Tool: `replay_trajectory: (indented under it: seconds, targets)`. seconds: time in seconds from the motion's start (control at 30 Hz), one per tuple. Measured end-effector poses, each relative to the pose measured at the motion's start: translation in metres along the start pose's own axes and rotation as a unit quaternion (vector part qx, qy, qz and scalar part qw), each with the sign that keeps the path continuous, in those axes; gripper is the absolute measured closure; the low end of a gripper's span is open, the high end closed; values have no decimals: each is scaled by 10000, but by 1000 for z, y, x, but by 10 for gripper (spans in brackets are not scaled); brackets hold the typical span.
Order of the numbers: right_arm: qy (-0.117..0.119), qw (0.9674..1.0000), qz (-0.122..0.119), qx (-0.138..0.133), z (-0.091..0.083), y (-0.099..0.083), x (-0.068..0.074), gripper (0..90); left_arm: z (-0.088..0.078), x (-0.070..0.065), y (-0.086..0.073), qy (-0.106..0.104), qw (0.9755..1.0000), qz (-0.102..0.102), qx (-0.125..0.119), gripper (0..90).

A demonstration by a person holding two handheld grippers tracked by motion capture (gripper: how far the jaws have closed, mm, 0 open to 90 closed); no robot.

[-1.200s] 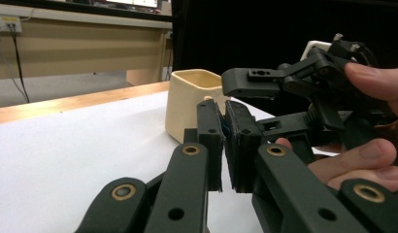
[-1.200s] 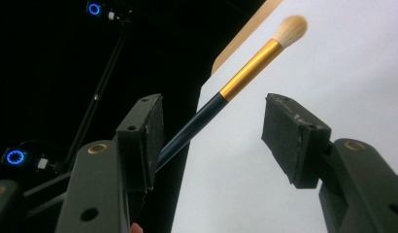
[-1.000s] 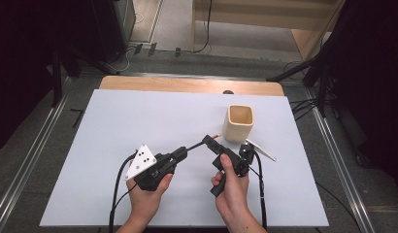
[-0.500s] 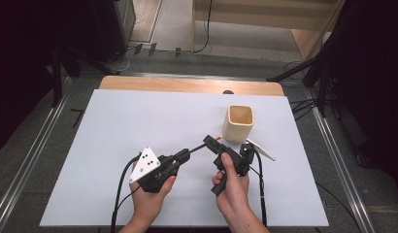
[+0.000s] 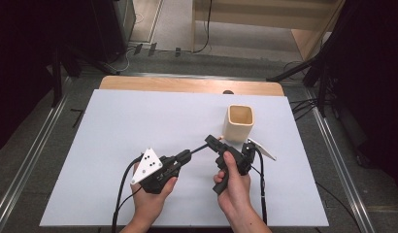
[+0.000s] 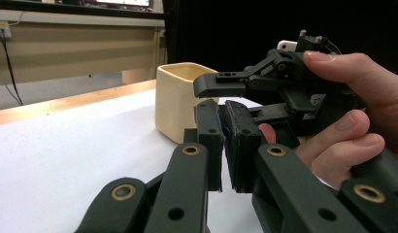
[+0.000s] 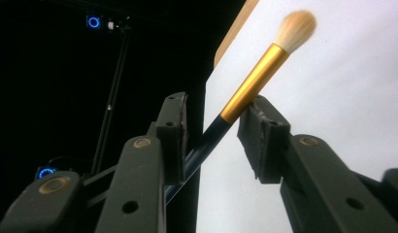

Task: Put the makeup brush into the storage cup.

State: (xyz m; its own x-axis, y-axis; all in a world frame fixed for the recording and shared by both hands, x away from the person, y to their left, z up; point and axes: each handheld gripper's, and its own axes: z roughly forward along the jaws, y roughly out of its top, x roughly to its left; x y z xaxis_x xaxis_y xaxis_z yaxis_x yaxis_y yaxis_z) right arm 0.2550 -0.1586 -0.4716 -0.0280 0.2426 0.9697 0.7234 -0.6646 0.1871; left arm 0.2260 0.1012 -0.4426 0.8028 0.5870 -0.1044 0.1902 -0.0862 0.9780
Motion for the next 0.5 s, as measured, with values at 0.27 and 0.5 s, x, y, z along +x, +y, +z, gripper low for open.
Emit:
replay_trajectory:
  seconds: [0.27,0.5]
  targets:
    - [190,9996,189,-2,-1,3,-5,817,5,5,-3,-367,9989,-272,99,756]
    - [174,9997,-156,-87,-4,7,-5,841,4,6,-1,-370,9987,-336,139,379]
